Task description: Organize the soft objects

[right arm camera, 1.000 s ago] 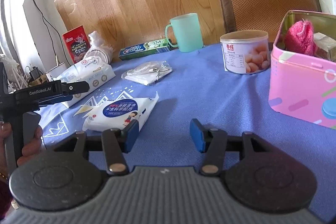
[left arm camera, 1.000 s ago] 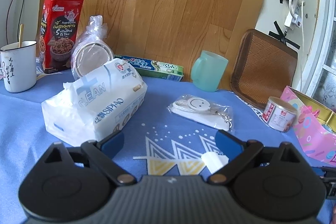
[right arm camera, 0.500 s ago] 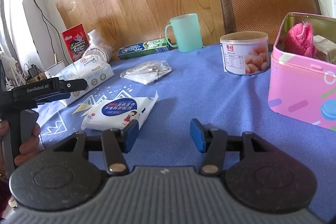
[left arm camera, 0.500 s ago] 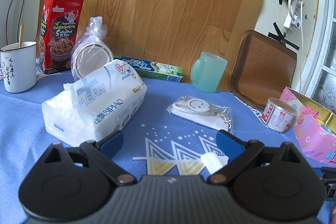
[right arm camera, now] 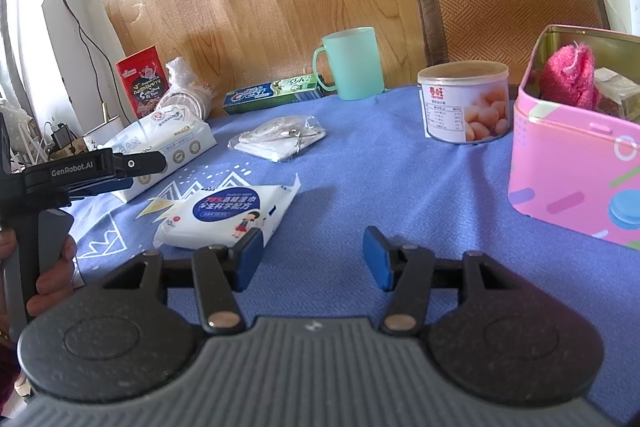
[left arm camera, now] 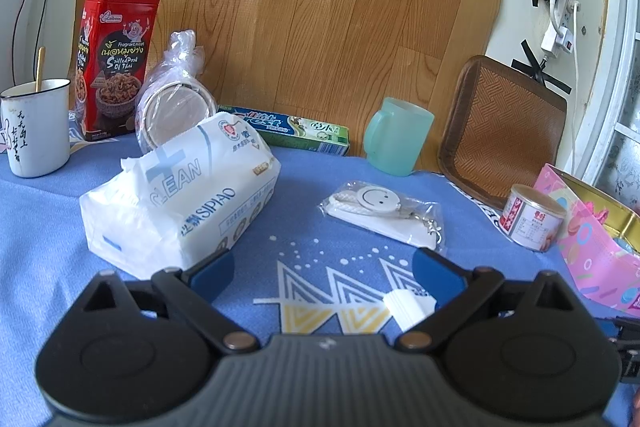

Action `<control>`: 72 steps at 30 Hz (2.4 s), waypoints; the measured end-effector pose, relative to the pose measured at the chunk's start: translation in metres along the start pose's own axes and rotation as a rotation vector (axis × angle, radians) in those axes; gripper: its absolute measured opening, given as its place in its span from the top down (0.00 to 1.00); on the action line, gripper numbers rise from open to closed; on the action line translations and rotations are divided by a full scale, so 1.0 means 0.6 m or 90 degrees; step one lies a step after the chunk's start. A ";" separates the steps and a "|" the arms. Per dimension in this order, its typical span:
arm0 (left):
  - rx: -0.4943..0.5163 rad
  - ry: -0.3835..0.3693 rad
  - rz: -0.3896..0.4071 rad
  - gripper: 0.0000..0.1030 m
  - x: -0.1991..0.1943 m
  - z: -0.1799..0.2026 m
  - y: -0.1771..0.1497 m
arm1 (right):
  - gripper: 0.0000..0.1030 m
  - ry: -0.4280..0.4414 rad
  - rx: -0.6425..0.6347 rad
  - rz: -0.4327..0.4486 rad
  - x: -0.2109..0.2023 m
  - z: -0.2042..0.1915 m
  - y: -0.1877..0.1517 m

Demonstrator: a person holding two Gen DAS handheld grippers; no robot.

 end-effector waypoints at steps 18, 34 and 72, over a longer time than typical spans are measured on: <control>-0.004 -0.005 -0.003 0.03 0.000 -0.001 -0.001 | 0.37 -0.007 -0.010 0.003 -0.002 -0.002 -0.001; -0.013 -0.086 -0.082 0.03 0.013 0.013 -0.008 | 0.24 -0.001 -0.066 -0.049 0.020 -0.024 0.001; 0.108 -0.320 -0.044 0.23 -0.063 0.355 0.094 | 0.41 -0.161 -0.177 0.135 -0.100 0.001 0.109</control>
Point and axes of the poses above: each gripper's, at about its wrist camera, not at the fingertips, and x roughly the way its jaws point, z to its right, y to its top, the point moved 3 cm from there along x, roughly the way its jaws point, and after that the axes turned 12 degrees about y, right-handed, at the moved point
